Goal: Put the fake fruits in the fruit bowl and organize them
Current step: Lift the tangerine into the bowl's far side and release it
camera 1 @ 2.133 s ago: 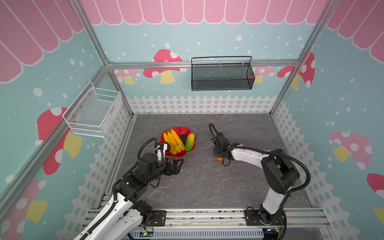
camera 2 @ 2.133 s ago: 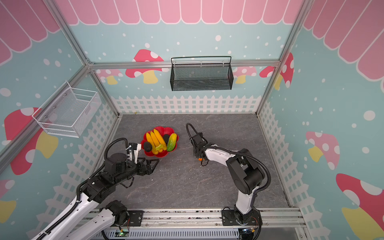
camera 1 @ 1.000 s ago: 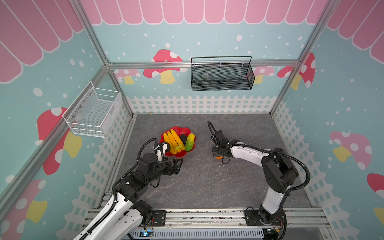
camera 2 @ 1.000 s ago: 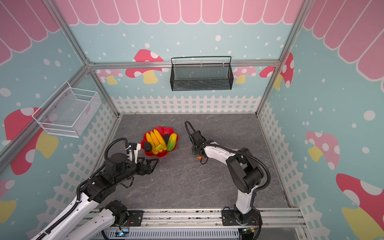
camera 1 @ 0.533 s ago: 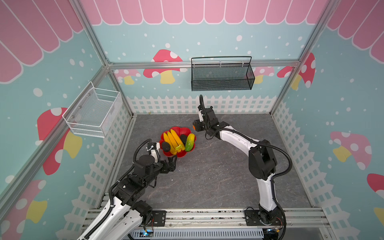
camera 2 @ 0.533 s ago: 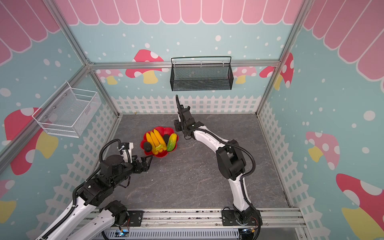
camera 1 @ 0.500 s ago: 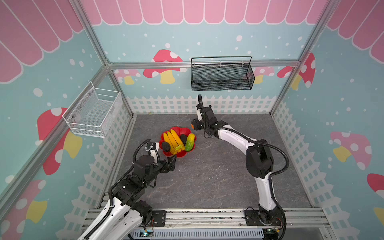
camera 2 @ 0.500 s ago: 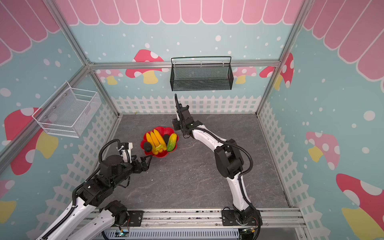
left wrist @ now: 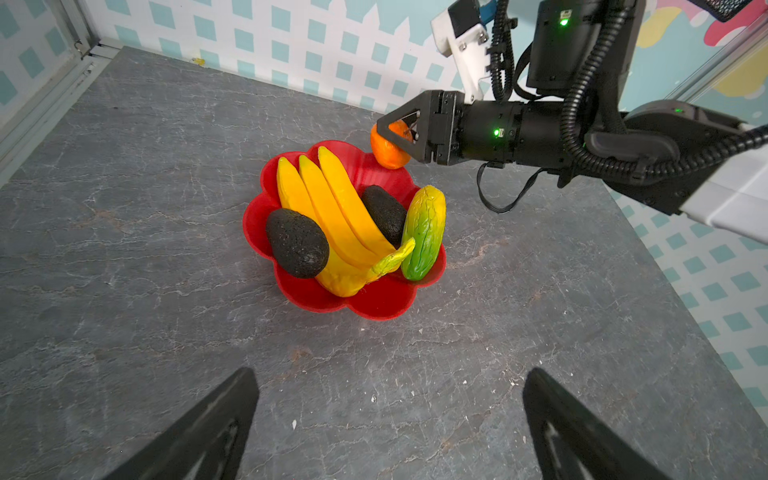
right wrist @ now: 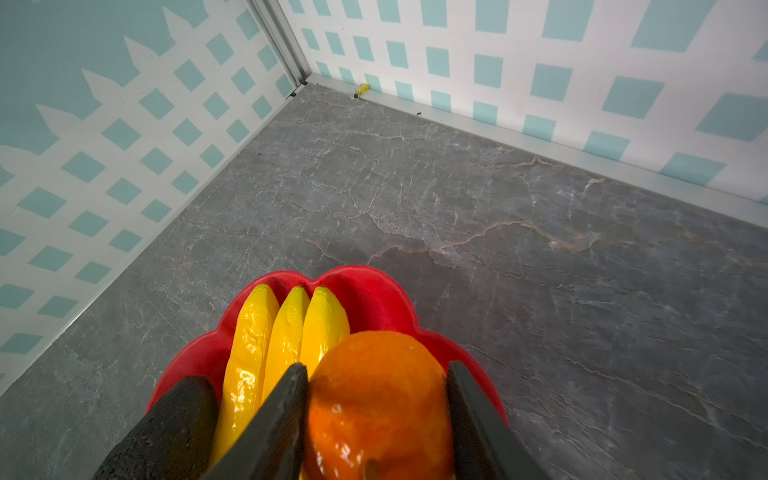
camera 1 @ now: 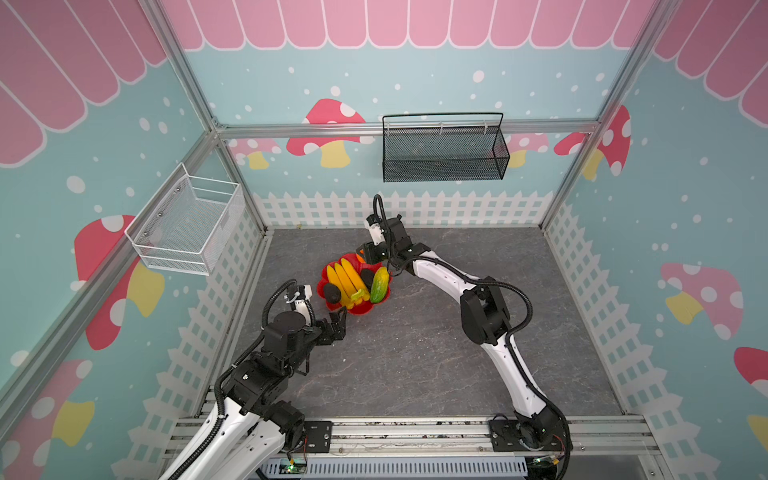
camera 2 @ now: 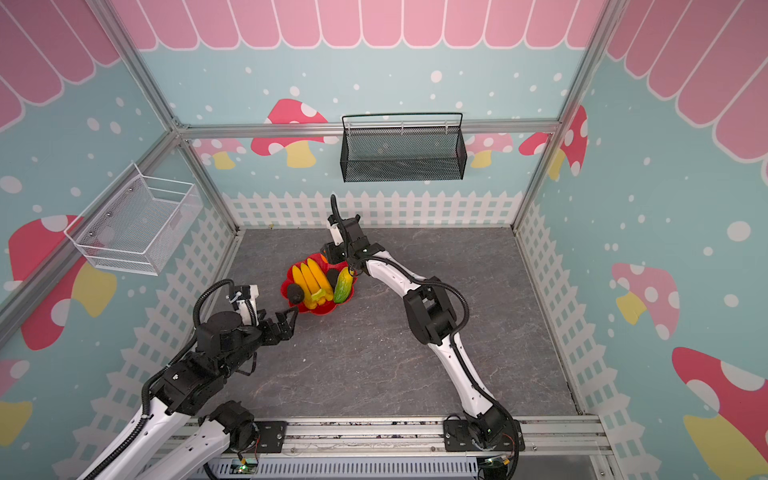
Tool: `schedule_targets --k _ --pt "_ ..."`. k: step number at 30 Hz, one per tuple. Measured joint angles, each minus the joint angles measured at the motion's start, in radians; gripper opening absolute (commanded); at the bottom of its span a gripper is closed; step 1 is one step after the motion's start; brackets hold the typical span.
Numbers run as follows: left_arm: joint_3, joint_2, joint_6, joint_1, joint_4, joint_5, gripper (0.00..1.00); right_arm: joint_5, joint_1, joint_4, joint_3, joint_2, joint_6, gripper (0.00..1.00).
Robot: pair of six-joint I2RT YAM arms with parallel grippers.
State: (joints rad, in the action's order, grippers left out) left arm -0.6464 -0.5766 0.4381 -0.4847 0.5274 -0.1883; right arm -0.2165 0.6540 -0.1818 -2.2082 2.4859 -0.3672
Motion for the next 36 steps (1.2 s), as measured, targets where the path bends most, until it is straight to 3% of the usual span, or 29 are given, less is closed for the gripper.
schedule_targets --k 20,29,36 --pt "0.001 0.003 0.000 0.000 0.005 0.001 1.00 0.000 0.002 -0.022 0.000 0.032 0.023 0.57" --pt "0.001 0.007 0.000 0.000 0.007 0.002 1.00 0.006 0.002 -0.040 -0.058 0.036 0.034 0.71" --pt "0.001 0.011 0.000 0.000 0.007 0.002 1.00 0.027 0.003 -0.047 -0.078 0.036 0.046 0.73"
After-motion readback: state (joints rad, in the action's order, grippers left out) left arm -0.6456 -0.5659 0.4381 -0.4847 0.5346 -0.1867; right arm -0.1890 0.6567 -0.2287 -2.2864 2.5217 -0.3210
